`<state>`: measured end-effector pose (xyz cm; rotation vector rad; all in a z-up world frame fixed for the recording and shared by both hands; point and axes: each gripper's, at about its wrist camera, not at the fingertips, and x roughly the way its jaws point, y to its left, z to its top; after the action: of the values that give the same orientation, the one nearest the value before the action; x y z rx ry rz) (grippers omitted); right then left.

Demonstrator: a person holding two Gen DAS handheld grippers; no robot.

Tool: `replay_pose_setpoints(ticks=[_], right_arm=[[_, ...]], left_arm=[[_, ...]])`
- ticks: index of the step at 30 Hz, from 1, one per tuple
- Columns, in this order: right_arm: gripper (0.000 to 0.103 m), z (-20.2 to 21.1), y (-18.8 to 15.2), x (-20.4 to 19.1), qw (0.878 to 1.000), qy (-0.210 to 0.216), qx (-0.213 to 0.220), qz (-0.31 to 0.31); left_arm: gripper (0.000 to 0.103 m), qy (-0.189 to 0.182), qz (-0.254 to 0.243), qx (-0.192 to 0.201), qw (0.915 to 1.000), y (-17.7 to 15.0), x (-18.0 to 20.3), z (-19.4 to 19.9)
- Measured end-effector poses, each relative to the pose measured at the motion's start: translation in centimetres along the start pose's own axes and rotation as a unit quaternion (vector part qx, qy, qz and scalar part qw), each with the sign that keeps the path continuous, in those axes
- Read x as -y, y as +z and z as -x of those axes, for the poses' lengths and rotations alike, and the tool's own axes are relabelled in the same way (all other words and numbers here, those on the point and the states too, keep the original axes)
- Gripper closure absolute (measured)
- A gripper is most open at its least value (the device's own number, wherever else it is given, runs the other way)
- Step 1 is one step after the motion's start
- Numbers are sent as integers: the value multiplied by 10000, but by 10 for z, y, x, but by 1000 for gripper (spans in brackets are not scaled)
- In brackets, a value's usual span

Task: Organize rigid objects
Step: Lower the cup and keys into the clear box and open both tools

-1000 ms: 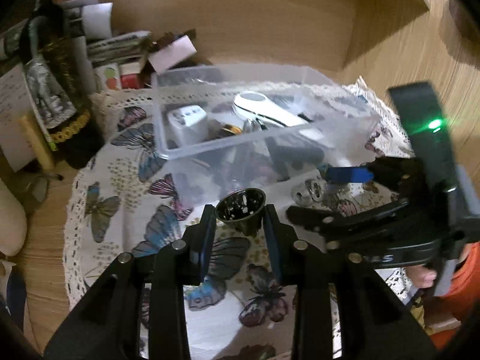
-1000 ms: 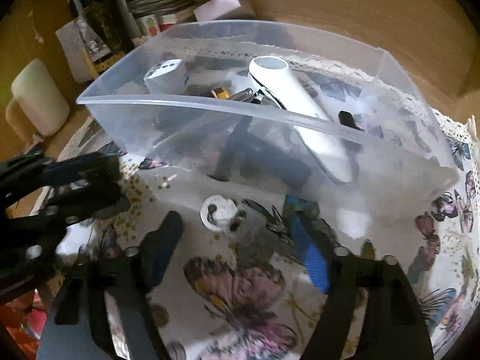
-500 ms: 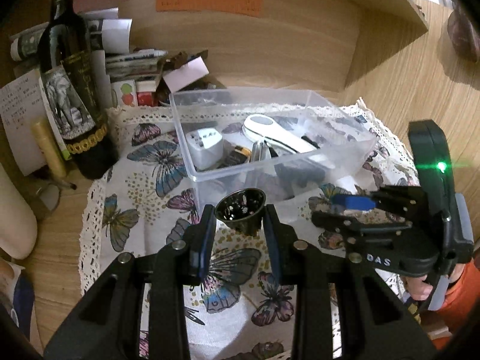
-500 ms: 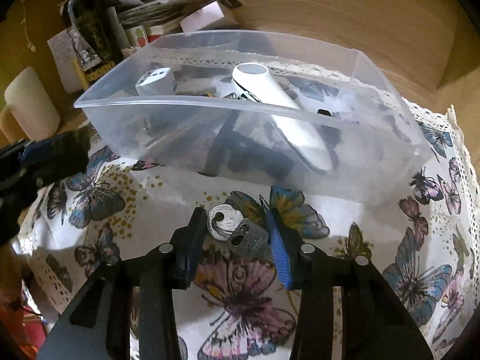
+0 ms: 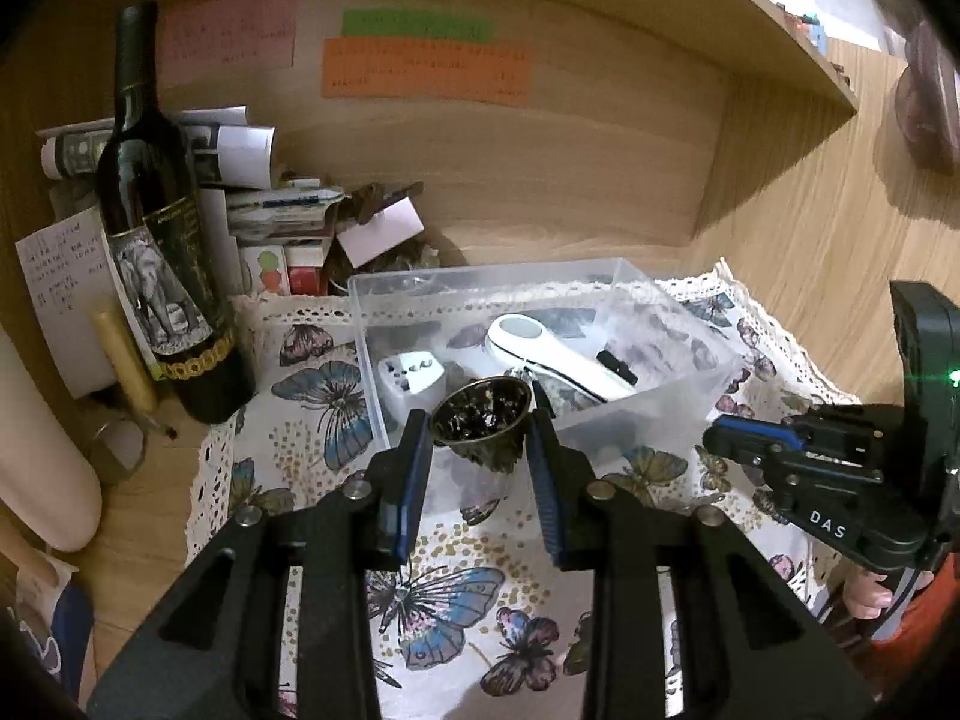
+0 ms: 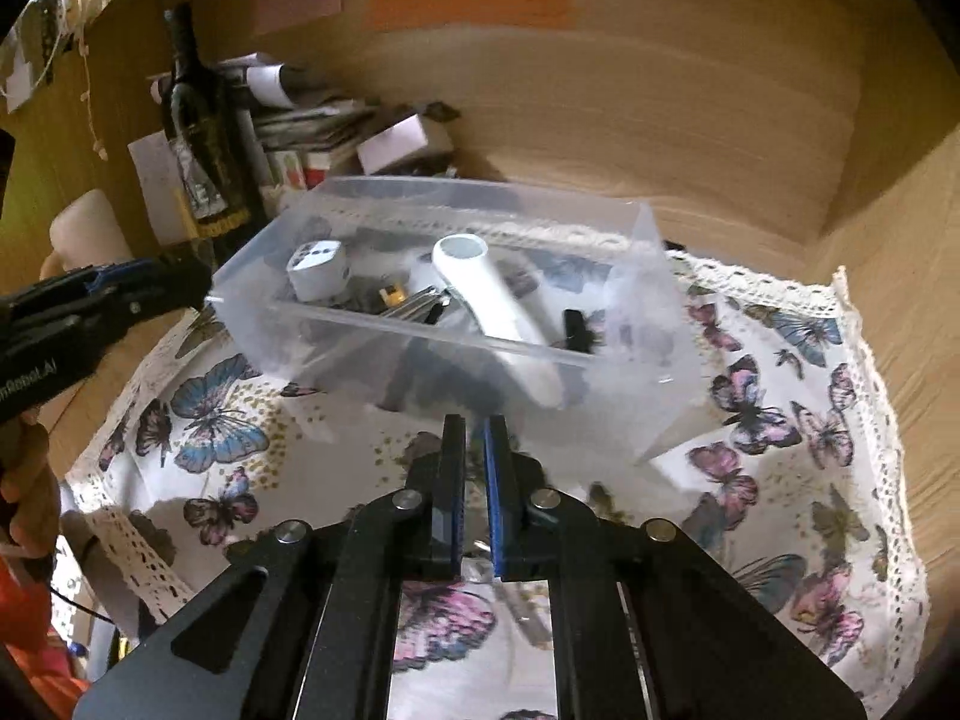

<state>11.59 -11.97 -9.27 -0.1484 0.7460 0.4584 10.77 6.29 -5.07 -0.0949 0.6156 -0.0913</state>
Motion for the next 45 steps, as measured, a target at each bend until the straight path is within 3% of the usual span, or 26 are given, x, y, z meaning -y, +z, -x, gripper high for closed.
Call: replay_pose_setpoints(ticks=[1,3,4,5,14,16,20,22,31,45], right_arm=[[93,0,-2,3,10000,-22,-40,-1],[73,-1,-7,9,9999,-65,-80,-19],[55,-2,-10,11,9999,-52,-102,-51],[45,-3,-13,14,9999,-25,-120,-83],[34,-47,-32,11,9953,-55,-920,-299],[34,-49,-29,6,9954,-149,-917,-239],[58,-47,-27,-5,9961,-102,-873,-44],[77,-46,-27,-10,9962,16,-874,-27],[78,-35,-29,-11,9974,97,-718,38],[78,25,13,-1,9991,3,420,53]], left_arm=[[71,4,-4,0,10000,0,0,0],[71,35,-27,-14,10000,1,1,-2],[71,55,-44,-31,10000,2,1,-4],[71,63,-54,-48,10000,2,2,-6],[71,-68,-21,-187,9998,4,3,-22],[71,-90,-30,-207,9997,3,3,-24],[71,-49,-77,-179,9998,1,4,-23],[71,-20,-86,-156,9998,1,4,-22],[71,61,-47,-85,9999,7,0,-19],[71,88,-19,141,9999,32,1,-16]])
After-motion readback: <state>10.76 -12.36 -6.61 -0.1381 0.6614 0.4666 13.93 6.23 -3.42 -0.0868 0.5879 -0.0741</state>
